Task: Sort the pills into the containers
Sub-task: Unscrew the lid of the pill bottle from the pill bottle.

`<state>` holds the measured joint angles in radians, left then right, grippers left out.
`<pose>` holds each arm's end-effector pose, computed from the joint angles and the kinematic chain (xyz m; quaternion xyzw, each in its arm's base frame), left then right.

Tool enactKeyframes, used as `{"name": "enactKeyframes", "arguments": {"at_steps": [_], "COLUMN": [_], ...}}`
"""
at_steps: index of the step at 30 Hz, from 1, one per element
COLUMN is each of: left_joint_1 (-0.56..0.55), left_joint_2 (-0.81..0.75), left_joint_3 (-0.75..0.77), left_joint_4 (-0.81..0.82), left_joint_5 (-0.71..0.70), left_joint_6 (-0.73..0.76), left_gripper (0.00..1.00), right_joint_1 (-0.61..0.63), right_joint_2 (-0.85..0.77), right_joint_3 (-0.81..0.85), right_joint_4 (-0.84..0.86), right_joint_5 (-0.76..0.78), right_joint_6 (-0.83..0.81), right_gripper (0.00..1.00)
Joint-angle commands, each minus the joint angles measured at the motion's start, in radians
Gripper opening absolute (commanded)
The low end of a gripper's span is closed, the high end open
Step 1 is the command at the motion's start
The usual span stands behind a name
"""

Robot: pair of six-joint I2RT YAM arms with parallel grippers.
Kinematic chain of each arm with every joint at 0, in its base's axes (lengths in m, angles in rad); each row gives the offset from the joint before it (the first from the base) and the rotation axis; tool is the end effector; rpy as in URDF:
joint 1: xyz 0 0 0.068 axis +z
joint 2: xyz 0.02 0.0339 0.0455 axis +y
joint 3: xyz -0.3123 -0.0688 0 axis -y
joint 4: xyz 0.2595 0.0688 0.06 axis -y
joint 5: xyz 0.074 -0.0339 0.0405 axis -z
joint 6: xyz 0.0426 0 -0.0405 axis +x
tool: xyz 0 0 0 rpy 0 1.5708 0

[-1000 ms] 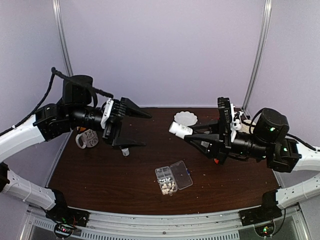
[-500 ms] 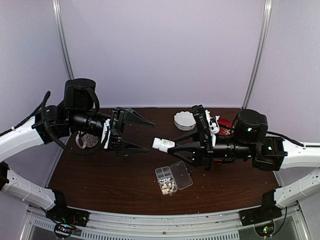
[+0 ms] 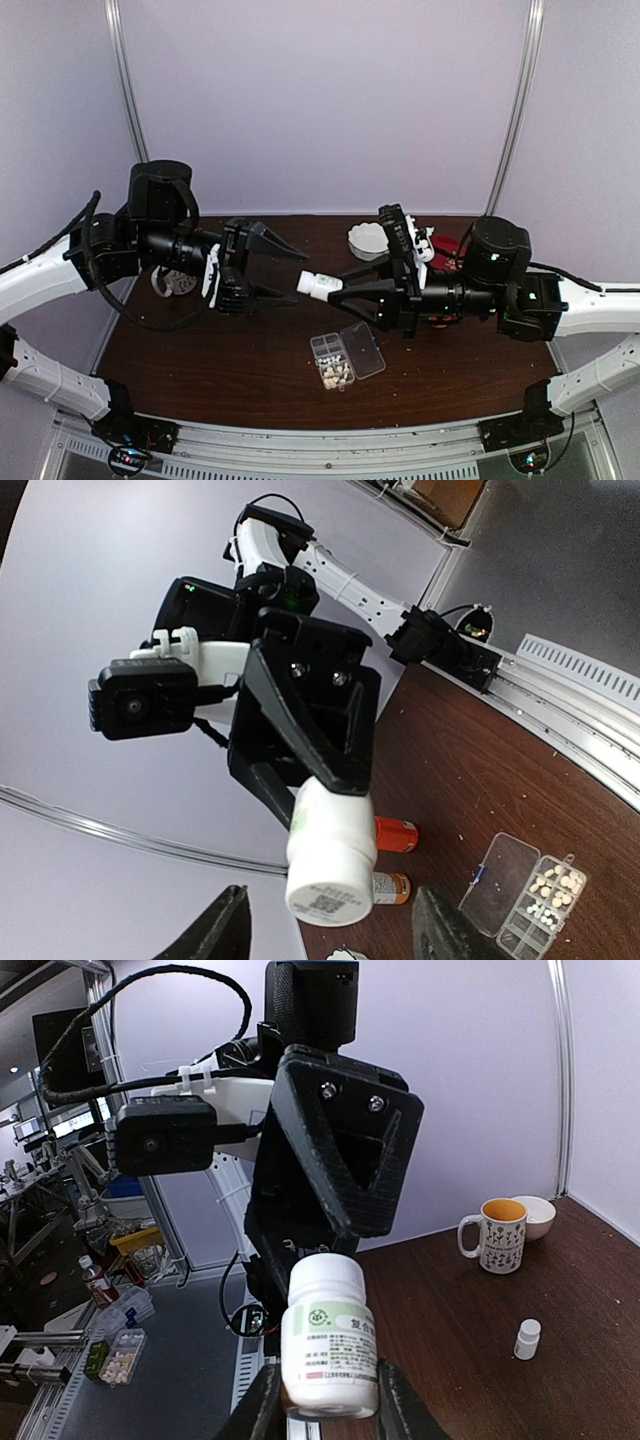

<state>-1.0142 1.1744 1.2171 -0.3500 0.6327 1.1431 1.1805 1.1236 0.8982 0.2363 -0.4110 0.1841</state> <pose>0.1157 -0.2336 0.4398 0.7627 0.2005 -0.2144 0.5763 0.0848 0.2509 0.3968 -0.4564 0.5354 0.5503 0.4497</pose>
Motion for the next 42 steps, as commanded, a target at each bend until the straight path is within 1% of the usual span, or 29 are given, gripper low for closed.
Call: {"name": "enactKeyframes", "arguments": {"at_steps": [1,5,10,15,19,21,28,33,37,42], "left_joint_1": [-0.007,-0.009,-0.009,-0.010,-0.010,-0.009,-0.009,-0.010,-0.010,-0.009], "left_joint_2": [-0.009,-0.009,-0.011,-0.010,-0.013,-0.016,-0.018,-0.016,-0.008,0.004], "left_joint_3": [0.002,0.003,0.004,0.007,0.008,0.007,-0.001,-0.001,0.002,0.010], "left_joint_4": [0.013,0.013,0.012,0.013,0.016,0.020,0.040,0.046,0.062,0.088], "left_joint_5": [0.019,0.021,0.025,0.033,0.035,0.038,0.046,0.049,0.064,0.061], "left_joint_6": [0.012,0.013,0.013,0.014,0.014,0.014,-0.002,-0.014,-0.056,-0.170], "left_gripper": [0.57,0.49,0.43,0.41,0.43,0.41,0.29,0.24,0.14,0.02], "right_joint_1": [-0.004,-0.004,-0.003,-0.004,-0.004,-0.004,-0.003,-0.003,-0.004,-0.004], "right_joint_2": [0.008,0.014,0.018,0.019,0.025,0.025,0.024,0.027,0.027,0.020], "right_joint_3": [0.040,0.045,0.047,0.047,0.047,0.047,0.047,0.045,0.049,0.060], "right_joint_4": [0.036,0.037,0.036,0.036,0.034,0.033,0.035,0.030,0.022,-0.015], "right_joint_5": [-0.015,-0.018,-0.020,-0.018,-0.016,-0.017,-0.013,-0.010,-0.011,0.001], "right_joint_6": [0.013,0.014,0.014,0.014,0.012,0.012,0.012,0.013,0.009,-0.032], "right_gripper": [0.17,0.17,0.17,0.16,0.16,0.16,0.16,0.16,0.16,0.15]}}
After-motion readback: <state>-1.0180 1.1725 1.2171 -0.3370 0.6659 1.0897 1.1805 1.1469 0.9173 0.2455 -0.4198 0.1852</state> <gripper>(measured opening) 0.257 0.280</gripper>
